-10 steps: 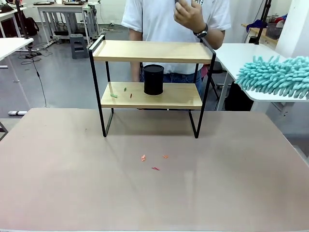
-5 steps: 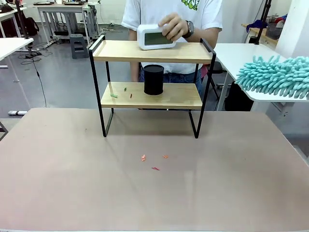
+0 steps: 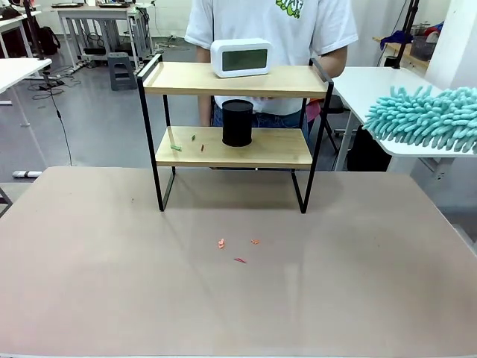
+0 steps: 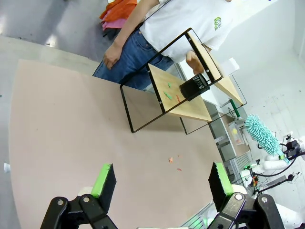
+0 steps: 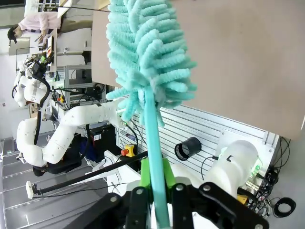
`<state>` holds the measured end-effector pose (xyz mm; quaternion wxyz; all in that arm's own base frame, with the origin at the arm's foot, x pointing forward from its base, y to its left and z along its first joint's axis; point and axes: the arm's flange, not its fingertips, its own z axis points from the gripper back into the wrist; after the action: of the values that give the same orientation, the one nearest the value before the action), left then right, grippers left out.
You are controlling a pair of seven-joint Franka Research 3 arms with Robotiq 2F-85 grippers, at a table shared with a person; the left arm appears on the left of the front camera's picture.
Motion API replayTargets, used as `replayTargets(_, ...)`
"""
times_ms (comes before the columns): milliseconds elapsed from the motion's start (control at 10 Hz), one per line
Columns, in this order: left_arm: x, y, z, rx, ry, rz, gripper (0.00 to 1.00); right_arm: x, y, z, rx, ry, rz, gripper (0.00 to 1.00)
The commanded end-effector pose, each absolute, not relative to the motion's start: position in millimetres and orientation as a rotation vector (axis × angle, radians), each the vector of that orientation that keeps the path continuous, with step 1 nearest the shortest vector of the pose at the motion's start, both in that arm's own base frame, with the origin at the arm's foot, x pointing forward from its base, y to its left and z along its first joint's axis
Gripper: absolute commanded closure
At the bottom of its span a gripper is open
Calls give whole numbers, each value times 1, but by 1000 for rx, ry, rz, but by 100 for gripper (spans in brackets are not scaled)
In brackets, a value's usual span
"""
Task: Clean the shelf.
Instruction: Clean the remaining tier of the Shelf with the Duster once objects are removed.
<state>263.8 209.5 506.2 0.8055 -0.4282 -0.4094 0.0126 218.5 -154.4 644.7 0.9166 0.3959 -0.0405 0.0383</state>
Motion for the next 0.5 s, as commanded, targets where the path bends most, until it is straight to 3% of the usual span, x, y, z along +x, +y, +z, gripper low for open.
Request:
replayTargets(0, 265, 208, 506, -920, -903, 11, 0, 218, -156, 646, 832, -101, 102, 88)
replayTargets(400, 265, 208, 506, -920, -903, 11, 0, 218, -156, 646, 832, -101, 102, 88)
